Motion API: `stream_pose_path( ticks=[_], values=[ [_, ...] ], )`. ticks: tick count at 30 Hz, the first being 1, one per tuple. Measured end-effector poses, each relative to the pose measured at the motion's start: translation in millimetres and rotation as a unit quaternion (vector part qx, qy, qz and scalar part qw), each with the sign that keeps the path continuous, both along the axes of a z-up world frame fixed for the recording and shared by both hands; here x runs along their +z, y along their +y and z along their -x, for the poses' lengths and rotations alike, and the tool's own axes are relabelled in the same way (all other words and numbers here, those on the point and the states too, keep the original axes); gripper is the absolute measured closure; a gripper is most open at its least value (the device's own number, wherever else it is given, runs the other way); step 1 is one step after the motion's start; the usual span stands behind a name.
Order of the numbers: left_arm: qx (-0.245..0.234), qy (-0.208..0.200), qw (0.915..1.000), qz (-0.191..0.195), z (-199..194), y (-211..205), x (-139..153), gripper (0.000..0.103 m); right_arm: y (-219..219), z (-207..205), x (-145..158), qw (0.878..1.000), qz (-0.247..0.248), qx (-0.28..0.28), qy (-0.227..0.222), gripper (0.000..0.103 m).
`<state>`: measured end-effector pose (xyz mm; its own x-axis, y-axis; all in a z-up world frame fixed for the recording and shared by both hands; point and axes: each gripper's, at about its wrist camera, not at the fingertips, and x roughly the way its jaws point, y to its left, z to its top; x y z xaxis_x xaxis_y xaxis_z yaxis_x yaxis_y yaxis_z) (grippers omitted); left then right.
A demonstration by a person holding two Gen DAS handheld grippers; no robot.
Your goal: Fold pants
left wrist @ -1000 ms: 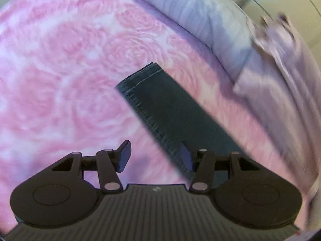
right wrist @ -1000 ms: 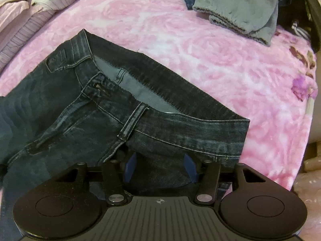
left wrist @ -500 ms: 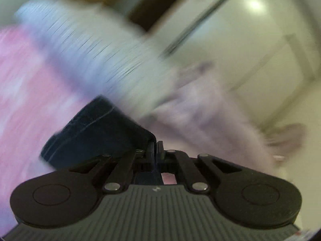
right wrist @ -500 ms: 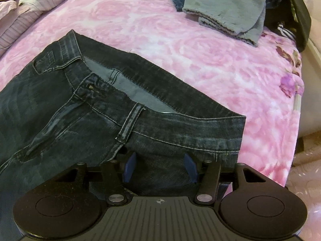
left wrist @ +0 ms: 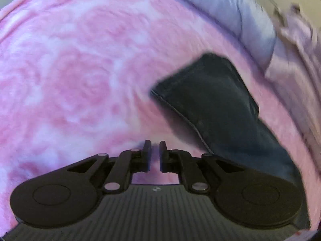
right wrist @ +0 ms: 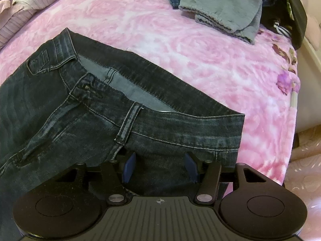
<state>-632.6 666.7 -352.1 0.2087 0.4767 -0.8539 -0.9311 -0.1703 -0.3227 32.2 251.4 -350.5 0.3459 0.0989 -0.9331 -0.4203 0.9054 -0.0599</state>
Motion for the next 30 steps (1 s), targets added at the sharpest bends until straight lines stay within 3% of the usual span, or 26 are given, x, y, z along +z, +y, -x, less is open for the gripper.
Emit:
stream_pose_path(
  ticks=[2,3,6,10,14,17,18,20,22,23,24,26,28,29,30],
  values=[
    [0.000,0.017,0.9995,-0.026,3,9,15,0.088,1,0,0,1.000,0.003,0.000,0.001,0.051],
    [-0.017,0.033,0.9981,-0.049,-3,21,26,0.086,1,0,-1,1.000,0.004,-0.001,-0.001,0.051],
    [-0.084,0.087,0.9883,-0.092,-29,62,41,0.068,1,3,-2,1.000,0.003,-0.008,-0.010,0.051],
    [-0.150,0.091,0.9804,-0.090,-76,123,26,0.049,1,6,-2,1.000,0.003,-0.010,-0.021,0.050],
    [-0.179,0.123,0.9738,-0.066,-111,151,-10,0.046,2,5,-1,1.000,0.005,-0.007,-0.020,0.050],
    [-0.190,0.165,0.9657,-0.065,-124,157,-26,0.059,2,5,-1,1.000,0.005,-0.007,-0.022,0.050],
    [-0.206,0.174,0.9593,-0.084,-129,153,-21,0.092,2,6,-2,1.000,0.004,-0.008,-0.024,0.050],
    [-0.218,0.215,0.9429,-0.131,-141,144,-10,0.092,2,7,-2,1.000,0.004,-0.009,-0.027,0.050],
    [-0.225,0.254,0.9132,-0.226,-151,132,11,0.090,3,7,-2,1.000,0.004,-0.009,-0.027,0.050],
    [-0.227,0.267,0.9034,-0.247,-155,132,16,0.090,2,8,-2,1.000,0.004,-0.009,-0.027,0.050],
    [-0.229,0.275,0.9007,-0.246,-158,137,16,0.088,2,8,-2,1.000,0.005,-0.010,-0.027,0.050],
    [-0.229,0.310,0.9020,-0.194,-164,152,2,0.077,2,8,-2,1.000,0.003,-0.010,-0.028,0.050],
    [-0.222,0.380,0.8847,-0.153,-165,159,-17,0.070,1,7,-2,0.999,0.000,-0.012,-0.030,0.050],
    [-0.209,0.398,0.8813,-0.147,-161,159,-21,0.068,0,8,-2,0.999,0.000,-0.012,-0.030,0.050],
    [-0.190,0.393,0.8870,-0.151,-152,158,-19,0.063,0,7,-1,1.000,0.000,-0.011,-0.029,0.050]
  ],
)
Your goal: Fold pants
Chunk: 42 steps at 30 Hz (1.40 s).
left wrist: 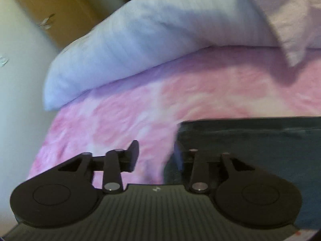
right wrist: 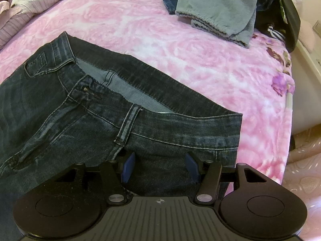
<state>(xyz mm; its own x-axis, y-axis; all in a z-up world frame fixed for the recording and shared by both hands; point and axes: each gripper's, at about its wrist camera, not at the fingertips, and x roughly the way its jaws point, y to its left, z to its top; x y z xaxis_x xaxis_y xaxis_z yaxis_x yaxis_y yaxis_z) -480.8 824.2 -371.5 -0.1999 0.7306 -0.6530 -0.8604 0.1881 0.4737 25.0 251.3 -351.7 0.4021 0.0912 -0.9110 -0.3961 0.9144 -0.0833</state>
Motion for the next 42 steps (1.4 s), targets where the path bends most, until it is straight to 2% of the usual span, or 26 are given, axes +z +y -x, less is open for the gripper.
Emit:
stream_pose_path(
  ticks=[2,4,6,7,8,9,10,12,13,14,15,17,18,19,21,22,24,27,31,34,36,38,42],
  values=[
    [0.040,-0.047,0.9980,-0.015,22,-3,11,0.058,-1,-2,0,1.000,-0.002,0.003,0.005,0.050],
    [0.070,-0.118,0.9904,-0.013,49,-8,25,0.061,-3,-3,-1,1.000,-0.008,0.005,0.008,0.050],
    [0.086,-0.206,0.9748,0.011,72,-23,34,0.070,-6,-2,-1,1.000,-0.015,0.006,0.005,0.049],
    [0.075,-0.241,0.9672,0.026,77,-34,37,0.070,-7,0,-2,1.000,-0.019,0.005,0.001,0.049],
    [0.059,-0.257,0.9641,0.031,76,-44,39,0.071,-8,2,-2,1.000,-0.021,0.004,-0.003,0.049],
    [0.026,-0.252,0.9670,0.031,70,-55,38,0.071,-8,3,-2,1.000,-0.023,0.005,-0.008,0.049],
    [-0.007,-0.226,0.9734,0.036,60,-63,33,0.072,-9,4,-2,1.000,-0.024,0.005,-0.011,0.049],
    [-0.061,-0.139,0.9861,0.069,35,-74,13,0.077,-9,5,-2,1.000,-0.026,0.006,-0.015,0.049],
    [-0.072,-0.089,0.9894,0.089,27,-78,-3,0.079,-9,4,-2,1.000,-0.026,0.008,-0.014,0.049],
    [-0.075,-0.041,0.9922,0.091,25,-82,-16,0.079,-10,3,-2,1.000,-0.027,0.012,-0.011,0.049],
    [-0.081,-0.033,0.9934,0.075,27,-87,-17,0.079,-10,2,-1,0.999,-0.028,0.016,-0.007,0.049],
    [-0.042,-0.049,0.9951,0.075,36,-86,-12,0.083,-12,-3,1,0.999,-0.030,0.032,0.007,0.049],
    [-0.026,-0.045,0.9959,0.075,38,-87,-9,0.092,-14,-5,2,0.998,-0.032,0.042,0.014,0.049],
    [-0.015,-0.024,0.9969,0.073,39,-86,-6,0.099,-17,-7,3,0.998,-0.036,0.050,0.020,0.049],
    [0.031,0.048,0.9961,0.067,43,-93,-2,0.091,-25,-9,7,0.997,-0.047,0.061,0.028,0.049],
    [0.049,0.055,0.9952,0.064,51,-98,3,0.090,-30,-9,10,0.996,-0.054,0.064,0.027,0.049],
    [0.086,0.011,0.9944,0.059,74,-118,22,0.090,-45,-8,18,0.994,-0.075,0.072,0.018,0.049],
    [0.124,-0.079,0.9870,0.065,96,-166,52,0.077,-69,-10,26,0.991,-0.107,0.082,0.020,0.049],
    [0.088,-0.147,0.9806,0.095,74,-245,68,0.076,-76,-19,42,0.977,-0.163,0.139,0.020,0.049],
    [0.074,-0.197,0.9702,0.120,51,-287,66,0.075,-48,-34,46,0.956,-0.178,0.233,0.019,0.049],
    [0.065,-0.219,0.9642,0.135,30,-311,64,0.075,-25,-49,43,0.940,-0.187,0.283,0.030,0.049],
    [0.052,-0.227,0.9626,0.138,12,-327,62,0.075,-3,-67,39,0.925,-0.198,0.323,0.038,0.049],
    [0.048,-0.239,0.9599,0.137,-13,-348,58,0.073,38,-107,18,0.904,-0.220,0.361,0.069,0.050]
  ],
)
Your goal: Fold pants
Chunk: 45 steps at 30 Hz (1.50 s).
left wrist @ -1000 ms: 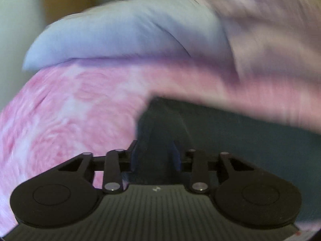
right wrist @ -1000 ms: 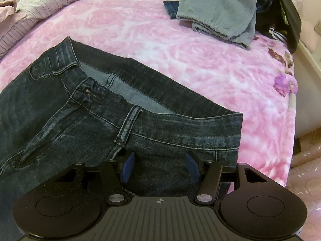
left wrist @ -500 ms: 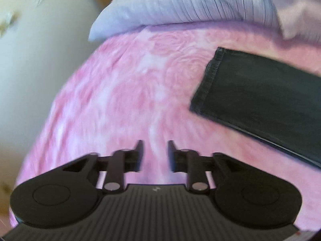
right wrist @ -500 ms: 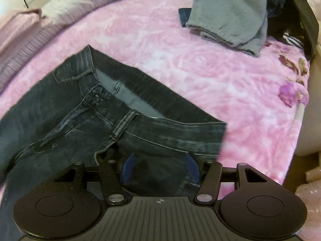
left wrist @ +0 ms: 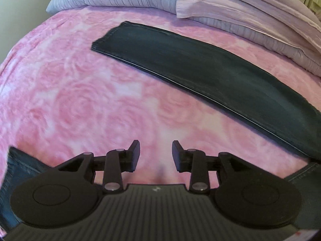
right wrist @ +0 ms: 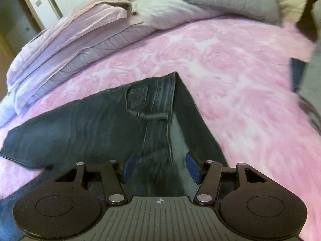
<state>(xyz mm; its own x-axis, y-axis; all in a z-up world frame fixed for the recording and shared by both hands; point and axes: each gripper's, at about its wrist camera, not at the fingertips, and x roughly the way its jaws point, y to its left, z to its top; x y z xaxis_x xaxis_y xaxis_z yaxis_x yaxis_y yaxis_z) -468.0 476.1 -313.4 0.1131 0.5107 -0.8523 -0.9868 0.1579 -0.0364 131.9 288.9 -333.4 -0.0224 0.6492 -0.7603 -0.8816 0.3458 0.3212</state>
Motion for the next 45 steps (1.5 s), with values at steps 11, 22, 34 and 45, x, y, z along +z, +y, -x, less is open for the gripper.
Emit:
stream_pose_path(
  ticks=[11,22,34,45],
  values=[
    [0.051,-0.004,0.9985,0.019,-13,-41,-11,0.073,55,-49,-38,0.992,-0.041,0.078,0.092,0.103],
    [0.038,0.016,0.9989,0.022,-31,-66,-11,0.072,18,-88,-56,0.976,-0.022,0.022,0.215,0.060],
    [0.048,0.024,0.9979,0.038,-28,-89,-20,0.071,10,-25,-49,0.982,-0.019,0.180,0.047,0.089],
    [0.101,0.039,0.9928,0.050,29,-127,-11,0.068,-5,-21,-28,0.997,0.021,0.064,0.047,0.070]
  ],
)
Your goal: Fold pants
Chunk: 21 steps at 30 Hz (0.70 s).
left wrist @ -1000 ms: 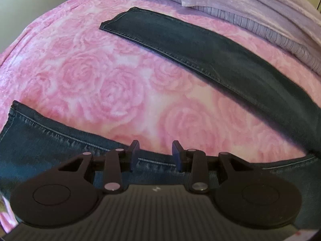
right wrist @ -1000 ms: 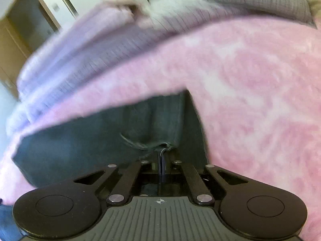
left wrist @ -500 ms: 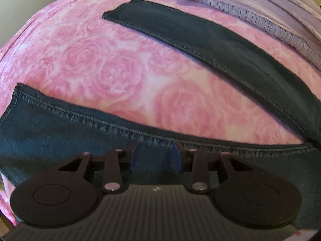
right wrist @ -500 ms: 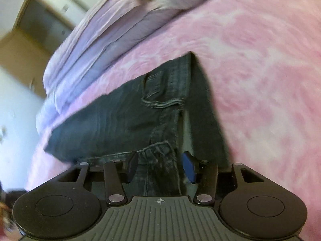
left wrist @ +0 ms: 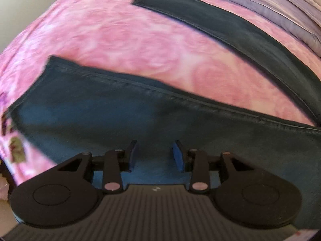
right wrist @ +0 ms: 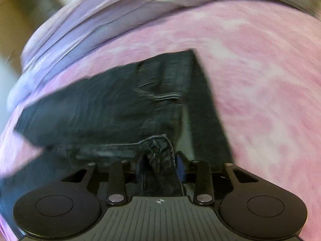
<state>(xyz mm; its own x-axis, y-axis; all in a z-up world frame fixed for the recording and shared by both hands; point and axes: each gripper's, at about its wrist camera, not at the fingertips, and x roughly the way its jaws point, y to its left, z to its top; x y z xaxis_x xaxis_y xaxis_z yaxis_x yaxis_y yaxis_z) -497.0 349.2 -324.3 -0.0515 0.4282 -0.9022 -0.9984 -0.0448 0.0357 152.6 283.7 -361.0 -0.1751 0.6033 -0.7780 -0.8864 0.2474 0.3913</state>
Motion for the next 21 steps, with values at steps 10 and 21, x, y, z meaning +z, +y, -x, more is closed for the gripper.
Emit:
stream_pose_path(
  ticks=[10,21],
  values=[
    [0.146,-0.026,0.9889,-0.001,114,-42,17,0.055,-185,2,42,0.970,0.030,-0.229,0.073,0.042],
    [0.251,-0.121,0.9599,-0.034,189,-46,2,0.053,-202,15,9,0.945,0.005,-0.305,0.116,0.099]
  ],
)
